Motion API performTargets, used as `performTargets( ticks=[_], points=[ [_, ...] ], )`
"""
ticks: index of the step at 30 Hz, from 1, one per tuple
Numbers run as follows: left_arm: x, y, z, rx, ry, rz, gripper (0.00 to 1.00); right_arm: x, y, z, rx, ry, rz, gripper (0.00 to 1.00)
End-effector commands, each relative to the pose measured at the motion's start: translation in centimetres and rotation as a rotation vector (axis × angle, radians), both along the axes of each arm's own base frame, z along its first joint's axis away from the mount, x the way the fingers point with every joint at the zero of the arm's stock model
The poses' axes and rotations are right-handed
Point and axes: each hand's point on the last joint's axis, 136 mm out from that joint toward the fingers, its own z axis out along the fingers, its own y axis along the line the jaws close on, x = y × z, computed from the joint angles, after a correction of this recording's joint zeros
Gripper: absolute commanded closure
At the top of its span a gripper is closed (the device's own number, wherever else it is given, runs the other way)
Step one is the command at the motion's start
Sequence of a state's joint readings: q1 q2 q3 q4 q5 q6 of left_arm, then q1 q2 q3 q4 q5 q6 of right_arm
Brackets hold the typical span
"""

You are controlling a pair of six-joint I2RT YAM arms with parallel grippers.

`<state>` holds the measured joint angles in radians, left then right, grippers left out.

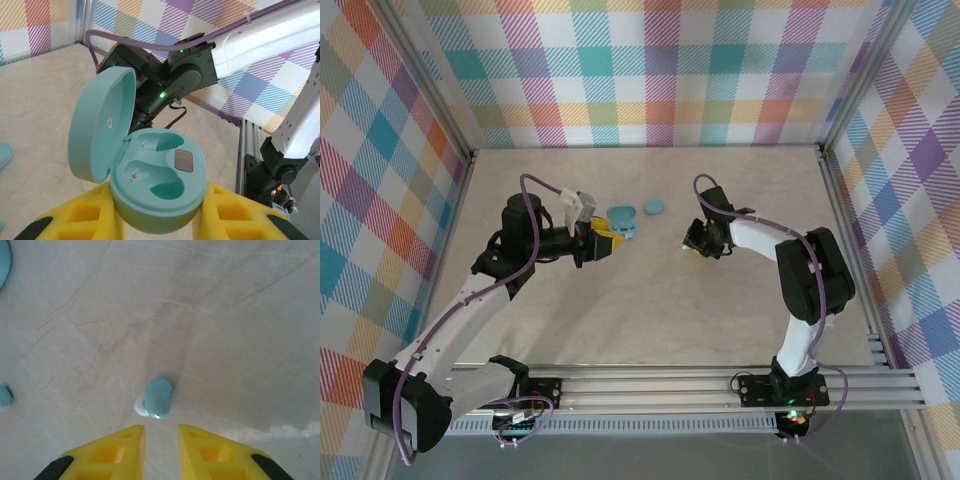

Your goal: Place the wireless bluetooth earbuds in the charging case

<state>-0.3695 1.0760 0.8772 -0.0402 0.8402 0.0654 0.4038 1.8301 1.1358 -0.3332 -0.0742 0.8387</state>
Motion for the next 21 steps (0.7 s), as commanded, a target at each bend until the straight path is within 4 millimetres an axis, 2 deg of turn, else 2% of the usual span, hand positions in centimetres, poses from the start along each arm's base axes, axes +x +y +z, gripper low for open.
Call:
performTargets(
  ticks=[1,21],
  points=[
    [0.1,0.2,1.2,-0.041,-0.048,0.0,1.0,2.1,0.3,1.1,0.018,-0.058,-0.024,0.75],
    [0.6,0.2,0.6,-0.017,-0.053,0.007,1.0,3.4,0.6,-0.6,-0.008,-0.035,-0.017,0.68]
  ],
)
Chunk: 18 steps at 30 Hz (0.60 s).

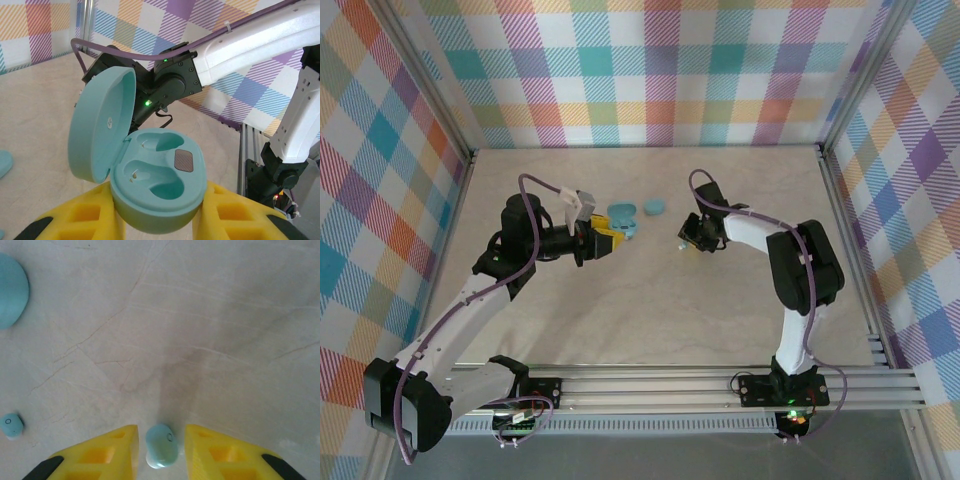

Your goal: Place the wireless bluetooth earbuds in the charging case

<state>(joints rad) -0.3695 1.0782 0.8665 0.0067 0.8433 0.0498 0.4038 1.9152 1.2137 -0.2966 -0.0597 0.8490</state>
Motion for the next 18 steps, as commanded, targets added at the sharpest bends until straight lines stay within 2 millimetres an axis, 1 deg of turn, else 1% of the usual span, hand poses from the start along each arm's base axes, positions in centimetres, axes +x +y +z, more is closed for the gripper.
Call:
performTargets(
  ticks=[1,11,18],
  points=[
    [0.41,0.26,0.3,0.002,-0.036,0.007,1.0,0.82,-0.19,-0.2,-0.014,-0.004,0.002,0.68],
    [0.5,0.25,0.02,0.005,-0.025,0.009,1.0,0.94,-0.29,0.24,-0.023,-0.02,0.016,0.69],
    [0.5,0.21,-0.06,0.005,-0.023,0.006,1.0,0.68,-0.35,0.02,-0.024,-0.018,0.02,0.71]
  ],
)
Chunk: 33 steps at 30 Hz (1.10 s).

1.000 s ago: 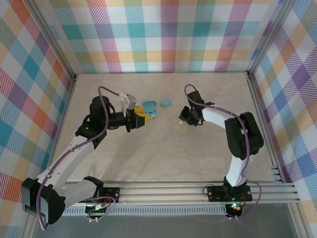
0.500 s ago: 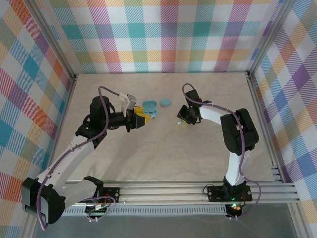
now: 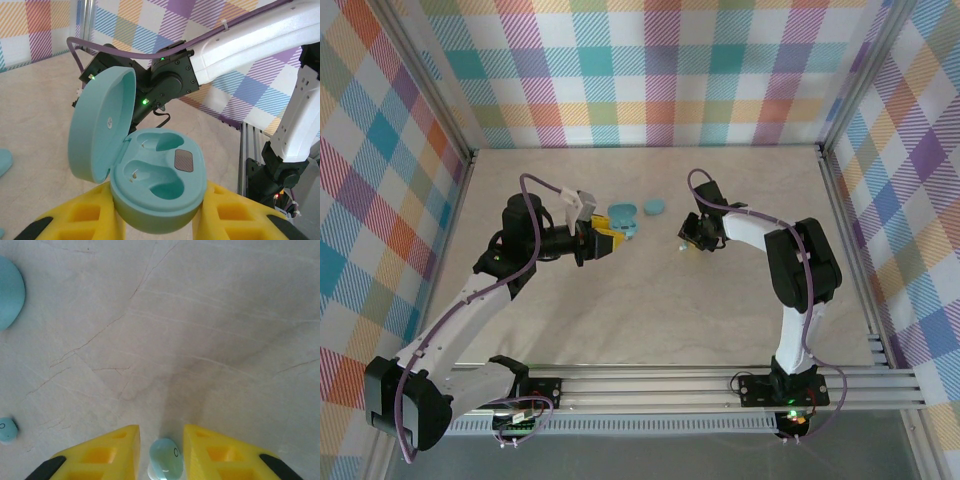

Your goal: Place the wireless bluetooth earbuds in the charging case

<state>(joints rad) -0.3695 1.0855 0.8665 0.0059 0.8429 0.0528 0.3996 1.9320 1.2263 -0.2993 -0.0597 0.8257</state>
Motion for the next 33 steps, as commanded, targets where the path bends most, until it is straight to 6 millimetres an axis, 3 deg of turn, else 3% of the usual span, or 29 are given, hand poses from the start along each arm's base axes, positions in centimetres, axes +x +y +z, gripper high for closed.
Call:
performTargets(
  ticks=[1,33],
  points=[
    [0.4,0.2,0.2,0.001,-0.026,0.005,1.0,0.3,-0.2,0.3,-0.012,-0.014,0.006,0.72],
    [0.0,0.3,0.3,0.0,-0.022,-0.001,1.0,-2.2,1.1,0.3,-0.008,0.021,0.134,0.7]
  ],
)
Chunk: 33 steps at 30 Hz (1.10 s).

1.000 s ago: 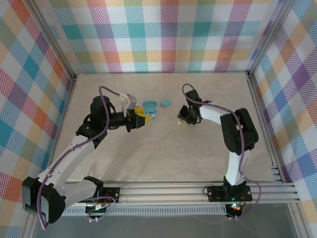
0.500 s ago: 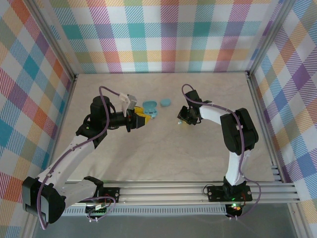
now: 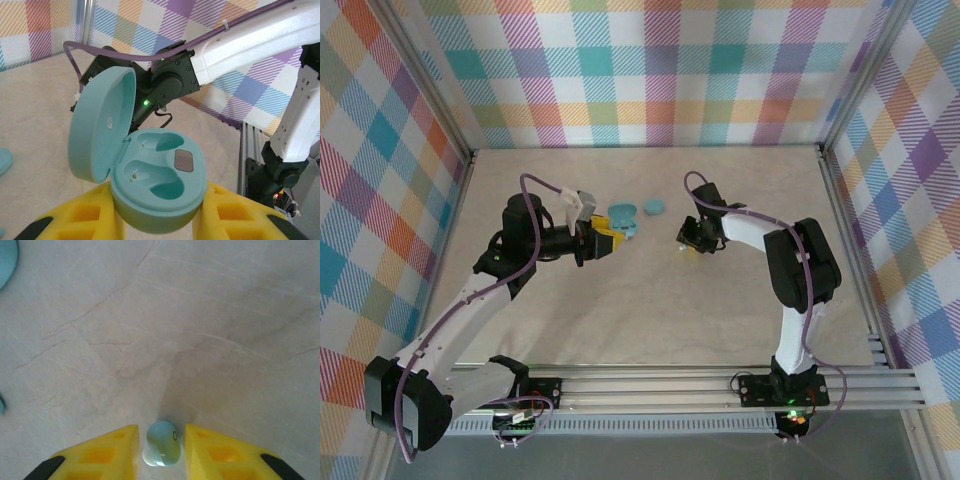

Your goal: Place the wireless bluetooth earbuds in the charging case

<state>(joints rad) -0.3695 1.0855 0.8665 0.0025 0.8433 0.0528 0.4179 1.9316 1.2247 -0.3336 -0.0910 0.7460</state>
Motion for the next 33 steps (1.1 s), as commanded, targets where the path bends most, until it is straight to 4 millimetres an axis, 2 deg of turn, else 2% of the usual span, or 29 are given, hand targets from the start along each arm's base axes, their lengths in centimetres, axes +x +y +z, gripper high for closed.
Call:
performTargets(
  ticks=[1,6,16,23,33],
  points=[
    [0.0,0.3,0.4,-0.001,-0.024,-0.003,1.0,-1.0,0.2,0.6,0.003,0.007,0.035,0.7],
    [0.1,0.2,0.1,0.0,-0.02,-0.003,1.0,-1.4,0.0,0.1,-0.014,0.022,0.045,0.7],
    [0.4,0.2,-0.3,0.005,-0.008,0.0,1.0,-1.6,0.2,0.3,-0.029,0.018,0.077,0.8],
    [0.5,0.2,-0.4,0.009,-0.006,0.004,1.0,-1.6,0.2,2.2,-0.029,-0.018,0.112,0.86],
    [0.4,0.2,-0.4,0.008,-0.003,0.002,1.0,-1.9,0.3,5.7,-0.027,-0.075,0.147,0.88]
  ],
)
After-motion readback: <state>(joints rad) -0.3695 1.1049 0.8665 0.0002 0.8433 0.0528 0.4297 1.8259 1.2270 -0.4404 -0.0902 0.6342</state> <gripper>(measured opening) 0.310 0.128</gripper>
